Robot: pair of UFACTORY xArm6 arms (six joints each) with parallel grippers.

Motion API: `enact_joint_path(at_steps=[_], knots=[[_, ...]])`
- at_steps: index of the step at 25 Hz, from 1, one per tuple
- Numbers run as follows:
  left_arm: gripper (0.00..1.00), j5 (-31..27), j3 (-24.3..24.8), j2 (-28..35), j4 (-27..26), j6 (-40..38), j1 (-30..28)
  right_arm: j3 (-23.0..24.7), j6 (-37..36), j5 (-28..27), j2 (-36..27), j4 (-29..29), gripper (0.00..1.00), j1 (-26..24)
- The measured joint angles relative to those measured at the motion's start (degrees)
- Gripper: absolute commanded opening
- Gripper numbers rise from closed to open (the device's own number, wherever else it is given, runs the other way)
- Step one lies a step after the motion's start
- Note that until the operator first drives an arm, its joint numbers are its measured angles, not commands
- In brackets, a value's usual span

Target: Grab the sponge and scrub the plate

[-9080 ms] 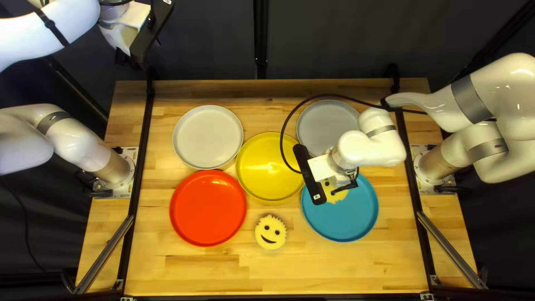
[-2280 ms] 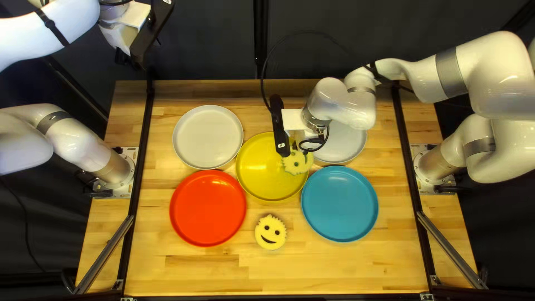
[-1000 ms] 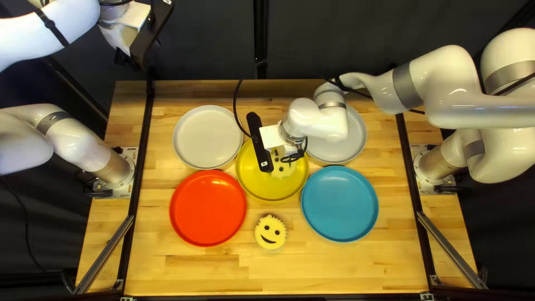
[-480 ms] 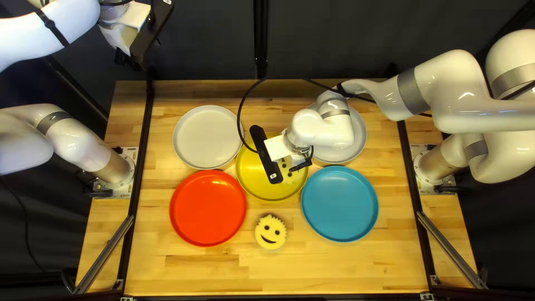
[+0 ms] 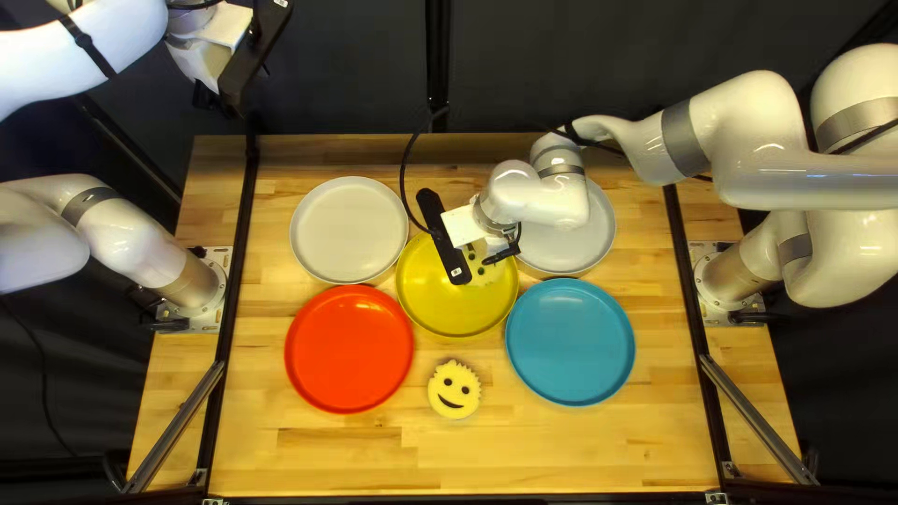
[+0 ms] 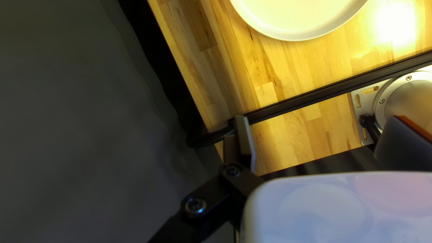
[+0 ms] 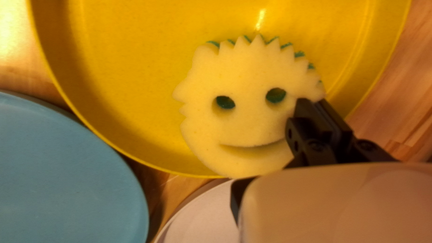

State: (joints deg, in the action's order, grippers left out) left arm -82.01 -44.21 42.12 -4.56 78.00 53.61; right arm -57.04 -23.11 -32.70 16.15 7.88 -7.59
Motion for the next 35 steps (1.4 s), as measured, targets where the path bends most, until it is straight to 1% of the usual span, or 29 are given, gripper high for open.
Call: enact_joint_path(at_steps=[5,9,17,22,28,35], knots=[[1.0,0.0,0.0,0.0,0.0,0.0,0.0,-2.0,-0.9,-2.0,0.7,-4.6,0.0,-0.1],[1.0,0.0,0.0,0.0,0.0,0.0,0.0,-3.4,0.9,-4.0,1.5,-6.4,0.0,1.8],[1.0,0.0,0.0,0.0,0.0,0.0,0.0,-5.8,6.0,-6.2,3.4,-5.1,0.0,6.6],[1.0,0.0,0.0,0.0,0.0,0.0,0.0,-6.8,8.0,-7.0,4.1,-3.4,0.0,7.9],[1.0,0.0,0.0,0.0,0.0,0.0,0.0,-7.5,6.5,-7.6,4.3,-3.1,0.0,4.9],[1.0,0.0,0.0,0.0,0.0,0.0,0.0,-9.6,3.0,-8.1,6.3,-4.9,0.0,-0.2]])
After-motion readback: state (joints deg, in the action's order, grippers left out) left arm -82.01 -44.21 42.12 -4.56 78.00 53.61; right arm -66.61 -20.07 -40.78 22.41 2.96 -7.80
